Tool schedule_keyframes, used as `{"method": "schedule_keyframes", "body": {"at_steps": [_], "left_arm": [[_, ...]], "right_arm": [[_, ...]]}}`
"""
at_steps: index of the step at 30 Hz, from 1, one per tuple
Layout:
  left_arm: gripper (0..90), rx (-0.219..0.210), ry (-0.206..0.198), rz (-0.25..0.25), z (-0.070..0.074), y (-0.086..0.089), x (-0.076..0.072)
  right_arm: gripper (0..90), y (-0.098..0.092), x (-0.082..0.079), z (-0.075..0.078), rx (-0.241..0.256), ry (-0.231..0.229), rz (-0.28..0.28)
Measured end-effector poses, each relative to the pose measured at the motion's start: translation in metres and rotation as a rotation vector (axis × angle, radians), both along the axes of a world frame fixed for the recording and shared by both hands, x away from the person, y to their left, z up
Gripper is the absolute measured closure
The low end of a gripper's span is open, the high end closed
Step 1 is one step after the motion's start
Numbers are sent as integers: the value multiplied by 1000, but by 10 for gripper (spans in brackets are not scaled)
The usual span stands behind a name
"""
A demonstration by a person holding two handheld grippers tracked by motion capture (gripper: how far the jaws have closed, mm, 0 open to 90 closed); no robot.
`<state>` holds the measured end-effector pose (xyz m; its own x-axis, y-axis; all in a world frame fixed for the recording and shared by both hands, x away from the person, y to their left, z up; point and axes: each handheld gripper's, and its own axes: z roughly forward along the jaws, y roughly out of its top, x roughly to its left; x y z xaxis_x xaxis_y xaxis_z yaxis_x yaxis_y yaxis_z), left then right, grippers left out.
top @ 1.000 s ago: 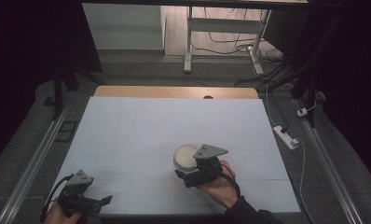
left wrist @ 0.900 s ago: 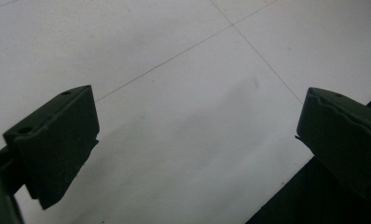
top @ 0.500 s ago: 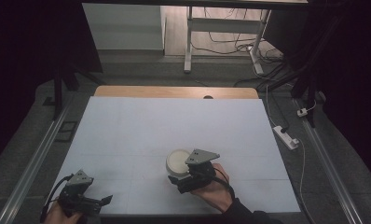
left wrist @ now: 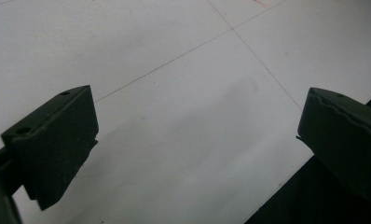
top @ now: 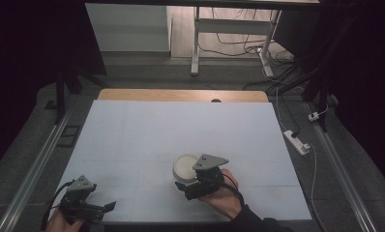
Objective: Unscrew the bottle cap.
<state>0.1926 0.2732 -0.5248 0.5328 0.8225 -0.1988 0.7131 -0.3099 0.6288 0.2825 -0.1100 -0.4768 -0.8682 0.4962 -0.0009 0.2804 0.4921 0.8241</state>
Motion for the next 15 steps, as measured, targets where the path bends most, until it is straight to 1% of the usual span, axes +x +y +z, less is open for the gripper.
{"method": "schedule_keyframes", "body": {"at_steps": [3,4,5,8,10,15], "left_arm": [[0,-27,2,-8,0,1,0],[0,-36,-2,-14,1,1,0],[0,-56,-14,-24,2,0,1],[0,-67,-22,-35,3,-1,1],[0,-62,-38,-38,5,-2,2],[0,-73,-78,-57,12,-6,4]], "right_arm": [[58,0,0,0,-1,2,1],[58,0,0,0,-1,3,1],[58,0,0,0,-1,3,1],[58,-1,1,0,4,7,3],[58,-1,0,1,5,7,4],[58,-1,0,1,9,10,13]]}}
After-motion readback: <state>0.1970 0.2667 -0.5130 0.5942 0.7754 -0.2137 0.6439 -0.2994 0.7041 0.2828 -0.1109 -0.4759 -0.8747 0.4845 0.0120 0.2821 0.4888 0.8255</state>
